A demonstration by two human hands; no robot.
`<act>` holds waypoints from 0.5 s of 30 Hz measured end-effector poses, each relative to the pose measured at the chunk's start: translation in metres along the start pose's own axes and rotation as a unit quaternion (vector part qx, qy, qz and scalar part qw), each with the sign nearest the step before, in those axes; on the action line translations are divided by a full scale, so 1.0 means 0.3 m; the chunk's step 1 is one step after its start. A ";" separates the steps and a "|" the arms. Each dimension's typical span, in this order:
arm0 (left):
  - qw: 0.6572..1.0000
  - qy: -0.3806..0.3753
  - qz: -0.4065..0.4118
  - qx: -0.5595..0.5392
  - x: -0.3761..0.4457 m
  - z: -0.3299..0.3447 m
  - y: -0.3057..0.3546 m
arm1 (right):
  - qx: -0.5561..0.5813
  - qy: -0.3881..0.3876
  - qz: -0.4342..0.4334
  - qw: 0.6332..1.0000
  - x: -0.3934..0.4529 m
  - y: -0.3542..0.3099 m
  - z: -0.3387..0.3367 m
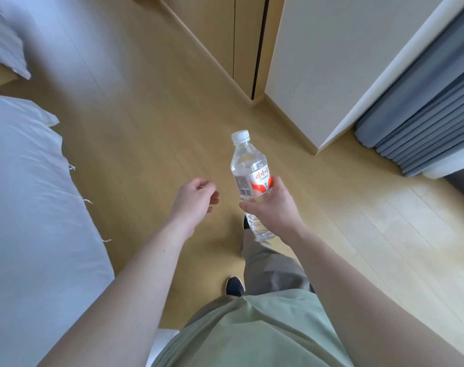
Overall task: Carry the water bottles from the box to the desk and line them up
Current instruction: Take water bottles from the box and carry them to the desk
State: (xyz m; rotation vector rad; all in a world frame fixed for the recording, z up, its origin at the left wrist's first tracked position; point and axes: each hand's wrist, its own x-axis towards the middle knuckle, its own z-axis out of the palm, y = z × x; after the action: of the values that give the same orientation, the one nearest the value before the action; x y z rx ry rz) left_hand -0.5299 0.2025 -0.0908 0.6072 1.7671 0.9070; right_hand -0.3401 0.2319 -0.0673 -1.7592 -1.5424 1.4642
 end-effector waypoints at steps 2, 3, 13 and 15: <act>1.000 0.007 0.000 -0.005 0.076 -0.019 0.042 | 0.002 -0.011 -0.006 1.000 0.086 -0.054 0.009; 1.000 0.011 -0.001 -0.007 0.118 -0.026 0.065 | 0.002 -0.017 -0.009 1.000 0.133 -0.081 0.013; 0.998 0.054 -0.027 -0.029 0.555 -0.094 0.371 | -0.031 -0.074 -0.035 0.996 0.669 -0.362 0.060; 0.997 0.065 -0.028 -0.031 0.624 -0.119 0.428 | -0.044 -0.087 -0.038 0.995 0.764 -0.422 0.072</act>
State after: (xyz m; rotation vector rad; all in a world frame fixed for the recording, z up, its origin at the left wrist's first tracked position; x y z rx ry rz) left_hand -0.6317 0.4081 -0.0838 0.4640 1.8550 0.9778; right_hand -0.4537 0.4685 -0.0750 -1.6384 -1.7663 1.5686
